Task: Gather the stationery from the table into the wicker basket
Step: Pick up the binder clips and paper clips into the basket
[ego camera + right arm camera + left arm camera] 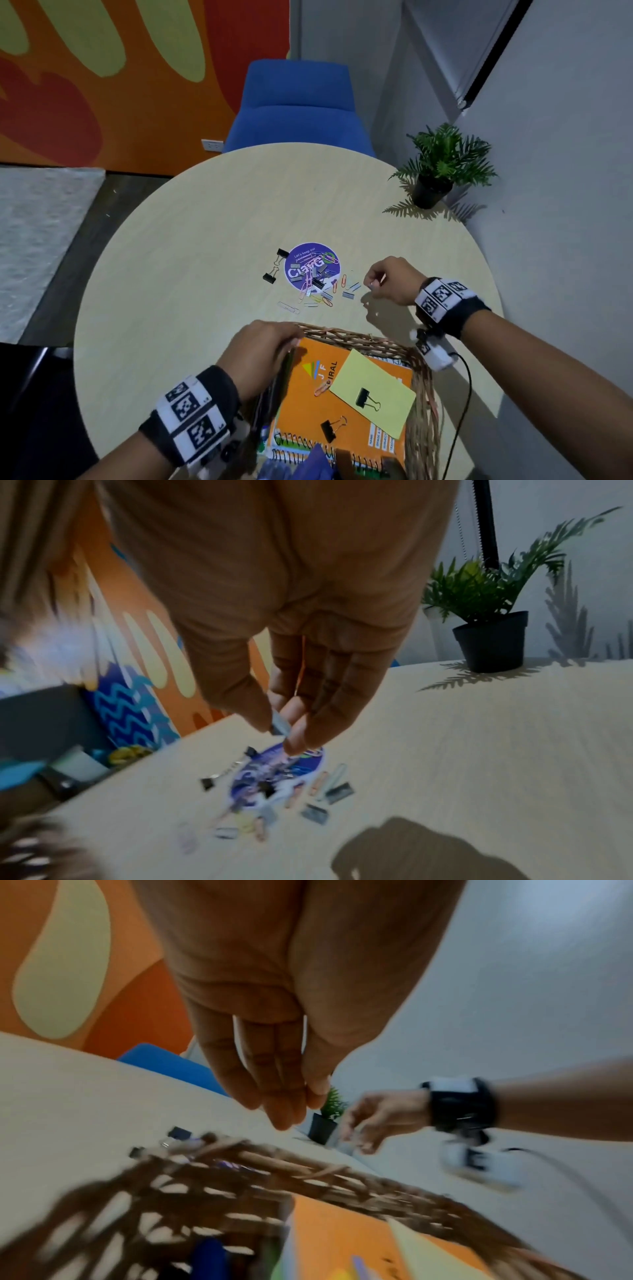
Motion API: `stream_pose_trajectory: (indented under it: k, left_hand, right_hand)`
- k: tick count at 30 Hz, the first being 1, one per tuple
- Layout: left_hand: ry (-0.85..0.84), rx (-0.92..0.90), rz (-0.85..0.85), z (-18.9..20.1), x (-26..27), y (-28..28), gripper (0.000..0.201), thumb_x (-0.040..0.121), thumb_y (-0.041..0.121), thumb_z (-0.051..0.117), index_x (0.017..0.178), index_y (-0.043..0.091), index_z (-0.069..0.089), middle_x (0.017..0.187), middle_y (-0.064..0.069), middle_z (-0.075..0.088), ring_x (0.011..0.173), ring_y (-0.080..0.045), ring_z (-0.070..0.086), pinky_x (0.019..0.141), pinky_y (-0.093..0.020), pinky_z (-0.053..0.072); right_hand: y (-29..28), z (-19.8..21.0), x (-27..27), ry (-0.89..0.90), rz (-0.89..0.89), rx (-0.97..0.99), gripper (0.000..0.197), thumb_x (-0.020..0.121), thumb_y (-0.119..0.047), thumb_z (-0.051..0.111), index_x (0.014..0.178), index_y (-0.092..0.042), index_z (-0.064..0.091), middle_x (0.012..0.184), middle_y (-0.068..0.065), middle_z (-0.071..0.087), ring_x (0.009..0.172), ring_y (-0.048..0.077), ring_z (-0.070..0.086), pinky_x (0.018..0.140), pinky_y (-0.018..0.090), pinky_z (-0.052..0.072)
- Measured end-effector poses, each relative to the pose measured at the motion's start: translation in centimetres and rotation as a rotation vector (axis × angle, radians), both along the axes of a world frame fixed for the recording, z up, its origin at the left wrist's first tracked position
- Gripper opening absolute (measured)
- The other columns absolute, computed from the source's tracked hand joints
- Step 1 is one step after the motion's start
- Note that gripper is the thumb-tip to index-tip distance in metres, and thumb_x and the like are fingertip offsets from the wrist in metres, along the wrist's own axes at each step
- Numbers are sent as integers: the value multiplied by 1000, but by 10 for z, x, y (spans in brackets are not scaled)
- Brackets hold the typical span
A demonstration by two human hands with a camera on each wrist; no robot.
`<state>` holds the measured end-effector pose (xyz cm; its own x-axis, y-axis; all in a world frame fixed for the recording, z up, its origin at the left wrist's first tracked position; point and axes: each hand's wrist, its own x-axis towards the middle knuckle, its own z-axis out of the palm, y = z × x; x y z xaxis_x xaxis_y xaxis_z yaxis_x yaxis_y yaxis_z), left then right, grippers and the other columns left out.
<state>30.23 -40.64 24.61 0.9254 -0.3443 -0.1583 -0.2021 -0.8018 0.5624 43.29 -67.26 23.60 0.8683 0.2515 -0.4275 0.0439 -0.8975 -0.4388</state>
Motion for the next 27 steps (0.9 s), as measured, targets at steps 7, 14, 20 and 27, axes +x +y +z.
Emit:
stream_pose_trajectory:
  k: [7, 14, 20, 27]
  left_hand:
    - [91, 215, 17, -42, 94, 33, 19, 88, 25, 60, 105, 21, 68, 106, 2, 72, 89, -15, 65, 82, -28, 49]
    - [233, 322, -159, -67, 132, 10, 22, 81, 19, 69, 102, 16, 72, 106, -1, 71, 98, -18, 64, 87, -28, 50]
    - [260, 418, -218, -79, 136, 3, 8, 79, 10, 65, 85, 11, 69, 99, -5, 69, 94, -23, 62, 72, -23, 40]
    - [189, 361, -155, -32, 129, 13, 5, 85, 19, 57, 80, 19, 57, 91, -5, 69, 82, -23, 61, 76, -30, 47]
  right_hand:
    - [5, 28, -83, 119, 97, 145, 19, 84, -6, 55, 85, -18, 71, 76, -11, 65, 69, 11, 61, 72, 28, 54]
    - [0, 17, -106, 107, 125, 41, 27, 84, -21, 68, 111, -26, 69, 102, -8, 68, 87, 9, 61, 85, 29, 53]
    - [-7, 15, -65, -2, -26, 45, 24, 87, -20, 68, 111, -23, 68, 105, -5, 68, 89, 14, 65, 85, 34, 56]
    - [6, -23, -2, -43, 56, -227, 27, 92, -23, 61, 119, -19, 66, 117, 4, 68, 102, 24, 64, 84, 32, 51]
